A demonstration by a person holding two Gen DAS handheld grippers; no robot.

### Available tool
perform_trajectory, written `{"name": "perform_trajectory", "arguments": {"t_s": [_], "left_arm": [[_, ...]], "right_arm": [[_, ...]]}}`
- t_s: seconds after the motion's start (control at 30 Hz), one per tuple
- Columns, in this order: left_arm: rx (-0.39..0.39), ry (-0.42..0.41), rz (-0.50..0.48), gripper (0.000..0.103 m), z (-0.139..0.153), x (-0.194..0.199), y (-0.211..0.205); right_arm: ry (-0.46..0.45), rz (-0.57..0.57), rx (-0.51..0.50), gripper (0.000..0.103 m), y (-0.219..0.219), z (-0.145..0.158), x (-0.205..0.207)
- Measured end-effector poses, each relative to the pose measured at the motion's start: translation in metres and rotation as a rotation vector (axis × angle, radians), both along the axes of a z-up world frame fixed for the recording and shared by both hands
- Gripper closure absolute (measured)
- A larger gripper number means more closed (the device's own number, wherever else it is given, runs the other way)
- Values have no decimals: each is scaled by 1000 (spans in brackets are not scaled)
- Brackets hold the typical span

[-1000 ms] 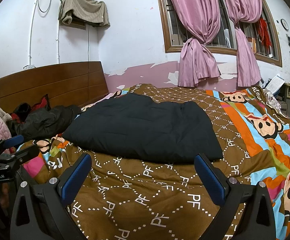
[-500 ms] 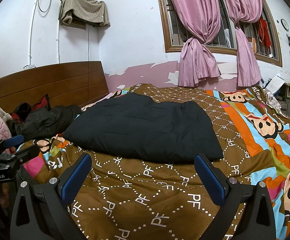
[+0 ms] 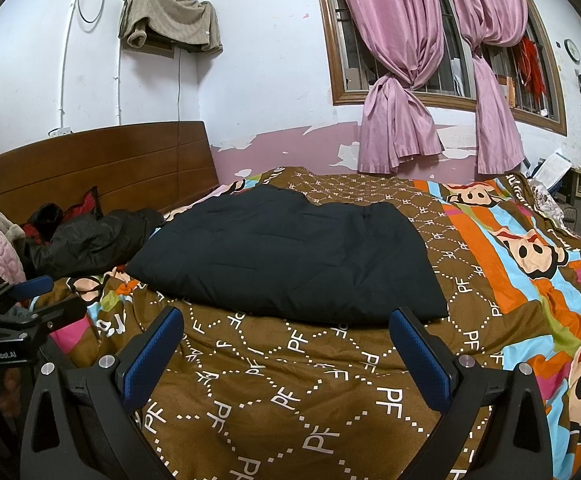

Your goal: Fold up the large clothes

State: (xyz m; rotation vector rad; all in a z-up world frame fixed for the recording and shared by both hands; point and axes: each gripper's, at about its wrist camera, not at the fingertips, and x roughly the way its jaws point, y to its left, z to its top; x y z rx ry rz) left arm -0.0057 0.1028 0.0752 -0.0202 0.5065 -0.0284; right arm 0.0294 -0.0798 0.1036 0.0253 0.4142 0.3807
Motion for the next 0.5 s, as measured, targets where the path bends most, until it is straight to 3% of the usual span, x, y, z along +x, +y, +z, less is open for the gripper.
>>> {"name": "perform_trajectory", "arguments": {"t_s": [0.5], "left_arm": [[-35,25,28,2,2,3,10]], "right_arm": [[1,2,-1,0,4,-2,-3]]}}
